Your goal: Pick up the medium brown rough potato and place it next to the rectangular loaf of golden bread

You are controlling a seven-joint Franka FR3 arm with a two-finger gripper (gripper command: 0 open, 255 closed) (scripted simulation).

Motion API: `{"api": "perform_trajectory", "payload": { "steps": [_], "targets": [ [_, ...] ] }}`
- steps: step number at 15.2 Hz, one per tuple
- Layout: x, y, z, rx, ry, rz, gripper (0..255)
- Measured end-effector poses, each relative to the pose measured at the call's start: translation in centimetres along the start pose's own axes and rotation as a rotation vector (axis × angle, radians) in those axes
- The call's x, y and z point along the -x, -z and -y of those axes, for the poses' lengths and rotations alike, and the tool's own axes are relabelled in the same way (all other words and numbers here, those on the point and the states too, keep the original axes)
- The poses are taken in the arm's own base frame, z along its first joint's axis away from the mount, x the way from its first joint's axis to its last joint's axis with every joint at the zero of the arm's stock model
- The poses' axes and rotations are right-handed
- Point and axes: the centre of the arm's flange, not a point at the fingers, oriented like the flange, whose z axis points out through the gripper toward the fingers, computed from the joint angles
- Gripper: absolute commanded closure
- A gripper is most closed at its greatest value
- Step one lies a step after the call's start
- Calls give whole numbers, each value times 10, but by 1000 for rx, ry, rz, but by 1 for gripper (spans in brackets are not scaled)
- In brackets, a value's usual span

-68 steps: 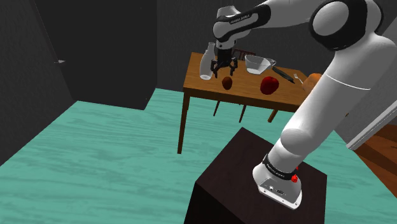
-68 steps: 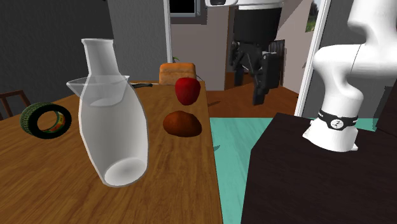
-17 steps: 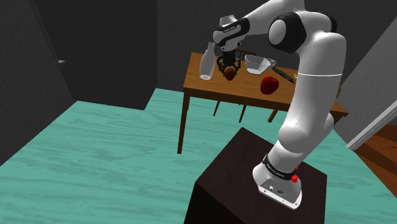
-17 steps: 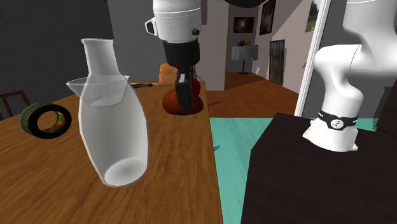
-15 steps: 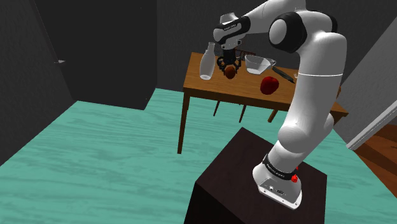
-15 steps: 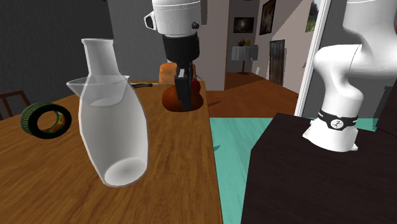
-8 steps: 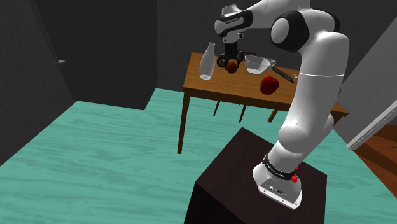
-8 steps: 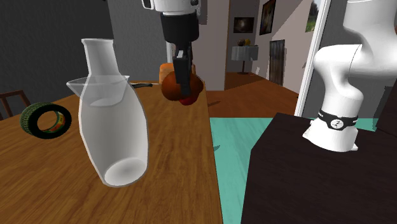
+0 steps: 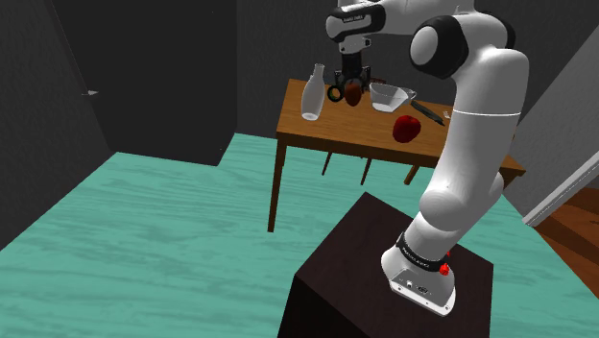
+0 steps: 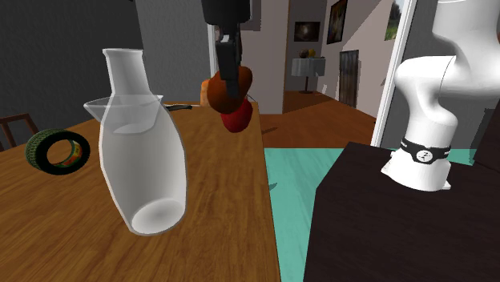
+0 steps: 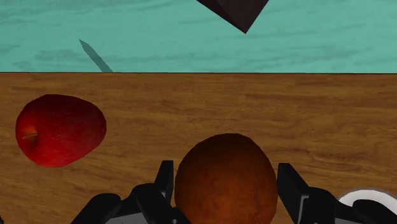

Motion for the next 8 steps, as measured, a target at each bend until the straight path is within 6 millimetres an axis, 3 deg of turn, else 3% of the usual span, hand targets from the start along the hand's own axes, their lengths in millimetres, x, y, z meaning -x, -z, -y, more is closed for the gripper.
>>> {"api": "perform_trajectory", "payload": {
  "steps": [8],
  "targets": [
    [4, 42, -13, 0, 0, 0, 255]
  ]
}}
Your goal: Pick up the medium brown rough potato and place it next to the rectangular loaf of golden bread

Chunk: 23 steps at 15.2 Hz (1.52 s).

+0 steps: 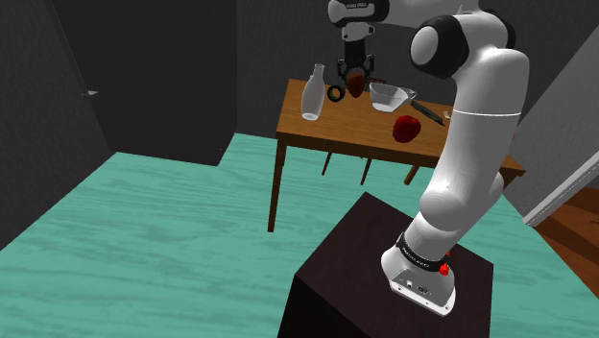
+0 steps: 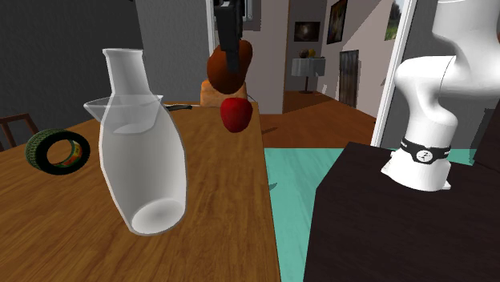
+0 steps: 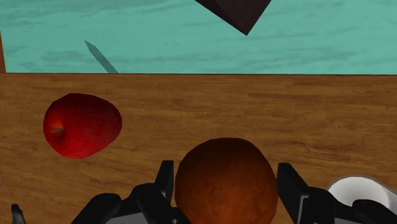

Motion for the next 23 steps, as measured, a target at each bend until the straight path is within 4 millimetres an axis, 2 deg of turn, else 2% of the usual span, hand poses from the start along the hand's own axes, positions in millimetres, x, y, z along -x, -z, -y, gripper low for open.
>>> {"api": "perform_trajectory", "payload": {
  "steps": [3, 4, 8, 12, 23],
  "targets": [
    [0, 15, -5, 0, 0, 0, 255],
    [-1, 15, -11, 0, 0, 0, 255],
    [-2, 5, -57, 0, -1, 0, 255],
    [-3, -17, -107, 1, -1, 1, 255],
    [-1, -60, -247, 0, -1, 1, 255]
  ]
}}
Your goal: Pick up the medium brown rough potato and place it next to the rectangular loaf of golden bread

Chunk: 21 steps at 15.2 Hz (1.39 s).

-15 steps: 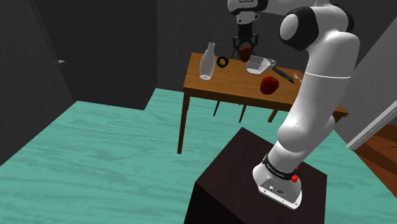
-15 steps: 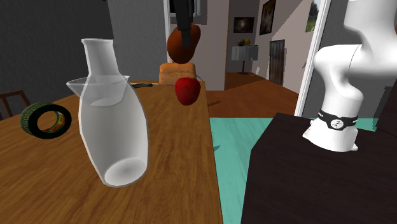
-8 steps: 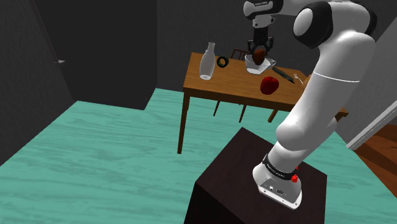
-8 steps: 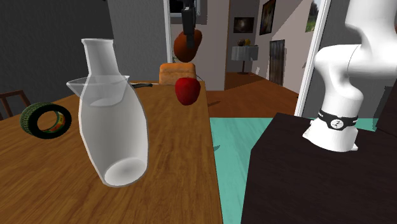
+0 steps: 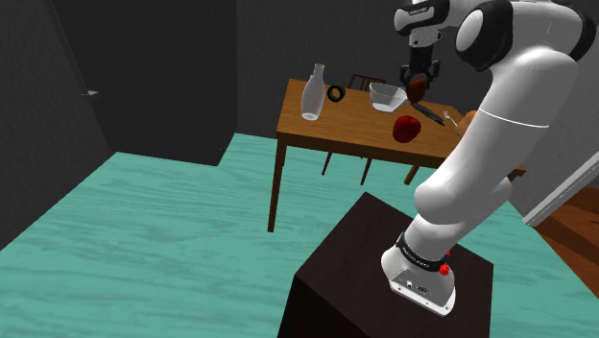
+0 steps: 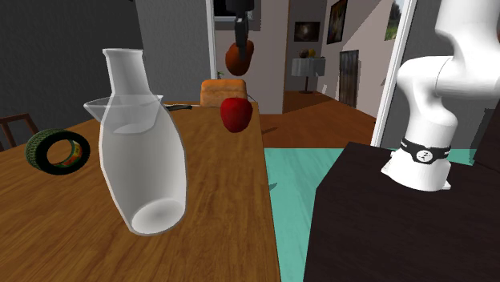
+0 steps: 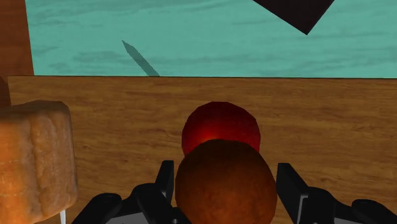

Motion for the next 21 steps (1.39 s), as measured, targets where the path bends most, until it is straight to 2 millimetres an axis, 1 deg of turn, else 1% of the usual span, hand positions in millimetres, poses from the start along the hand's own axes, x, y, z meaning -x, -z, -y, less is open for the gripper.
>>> {"api": "perform_trajectory", "payload": {
  "steps": [4, 6, 8, 10, 11, 12, 14, 15, 17, 20, 21],
  "targets": [
    [1, -14, -44, 0, 0, 0, 255],
    [-4, -23, -70, 0, 0, 0, 255],
    [-1, -34, -100, 0, 0, 0, 255],
    [1, -40, -124, 0, 0, 0, 255],
    [0, -45, -134, -1, 0, 0, 255],
    [2, -51, -145, -1, 1, 0, 255],
    [-3, -55, -172, 0, 0, 0, 255],
    [-3, -63, -185, 0, 0, 0, 255],
    [-2, -70, -206, 0, 0, 0, 255],
    [-1, -88, -246, 0, -1, 0, 255],
    [-2, -91, -260, 0, -1, 1, 255]
  ]
}}
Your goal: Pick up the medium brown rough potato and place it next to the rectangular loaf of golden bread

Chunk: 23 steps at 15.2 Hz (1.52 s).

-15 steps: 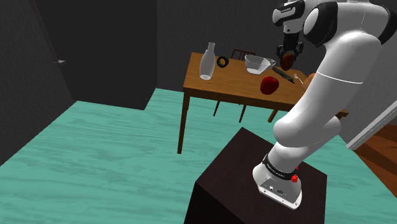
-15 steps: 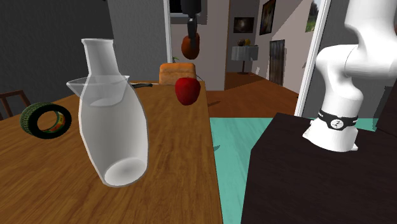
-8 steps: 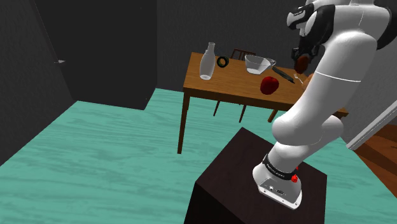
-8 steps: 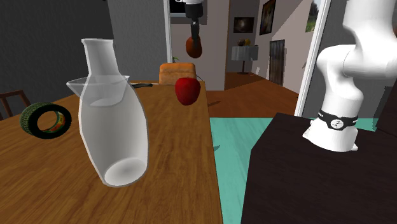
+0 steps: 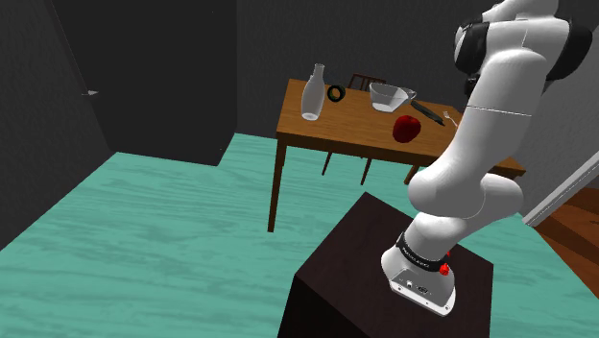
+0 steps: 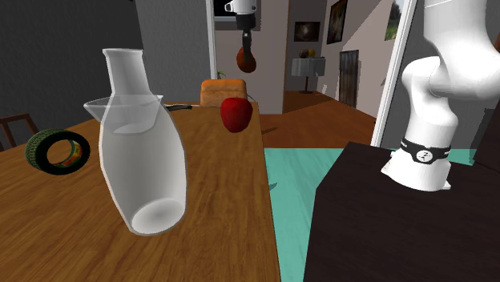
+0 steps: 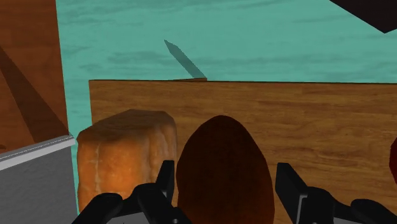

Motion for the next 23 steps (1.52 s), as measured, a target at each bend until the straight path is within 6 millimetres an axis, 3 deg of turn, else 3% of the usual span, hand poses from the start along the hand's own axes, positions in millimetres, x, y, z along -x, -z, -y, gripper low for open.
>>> {"api": "perform_trajectory", "payload": {
  "steps": [3, 5, 23],
  "targets": [
    [2, -10, -34, 0, 1, 0, 255],
    [2, -19, -39, 0, 2, 0, 255],
    [-4, -108, -12, 0, 3, -1, 255]
  ]
}}
